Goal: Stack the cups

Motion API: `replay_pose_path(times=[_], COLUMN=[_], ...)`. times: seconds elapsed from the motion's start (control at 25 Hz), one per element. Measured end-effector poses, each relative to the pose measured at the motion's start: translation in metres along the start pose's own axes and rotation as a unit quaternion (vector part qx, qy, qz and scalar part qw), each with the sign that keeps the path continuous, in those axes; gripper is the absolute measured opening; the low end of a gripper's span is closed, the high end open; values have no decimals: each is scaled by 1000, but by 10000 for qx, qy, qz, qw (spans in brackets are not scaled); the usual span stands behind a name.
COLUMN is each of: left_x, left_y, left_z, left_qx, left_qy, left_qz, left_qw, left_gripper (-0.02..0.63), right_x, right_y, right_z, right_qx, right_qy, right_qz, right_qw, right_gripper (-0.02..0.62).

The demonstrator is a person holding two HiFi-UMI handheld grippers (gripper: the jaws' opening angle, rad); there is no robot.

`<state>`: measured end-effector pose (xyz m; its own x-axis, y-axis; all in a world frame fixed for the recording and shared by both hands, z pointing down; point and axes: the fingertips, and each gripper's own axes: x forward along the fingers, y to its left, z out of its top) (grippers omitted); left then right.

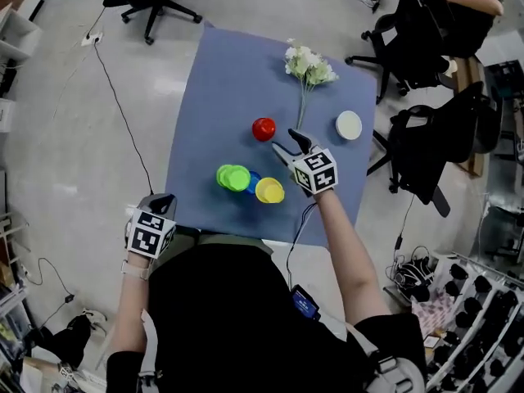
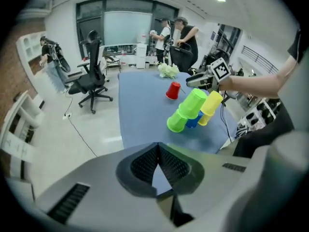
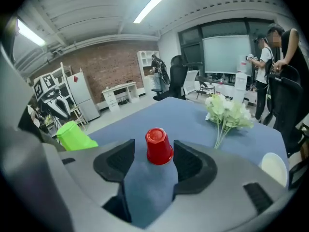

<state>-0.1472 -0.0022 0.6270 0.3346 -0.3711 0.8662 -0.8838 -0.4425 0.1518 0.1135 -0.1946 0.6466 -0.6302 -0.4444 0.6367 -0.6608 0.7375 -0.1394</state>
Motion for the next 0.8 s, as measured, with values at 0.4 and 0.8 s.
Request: replay_pose_path(times=[0.4,0.8], left_x=[-8,-14], left_y=[2,4], left_z=[-17,-20], left_qx=[-583,-673], left_qy=[-8,-141], left_qz=[190,67], left_qw=[9981,9976], left_gripper=[12,12], right_x=[53,45], right_y=[-6,0], right_z=[-5,7], right_qx=[-239,-325], right_qy=[362,341], right_qz=[118,-84], right_qw=[9990,9989], right_gripper=[258,219])
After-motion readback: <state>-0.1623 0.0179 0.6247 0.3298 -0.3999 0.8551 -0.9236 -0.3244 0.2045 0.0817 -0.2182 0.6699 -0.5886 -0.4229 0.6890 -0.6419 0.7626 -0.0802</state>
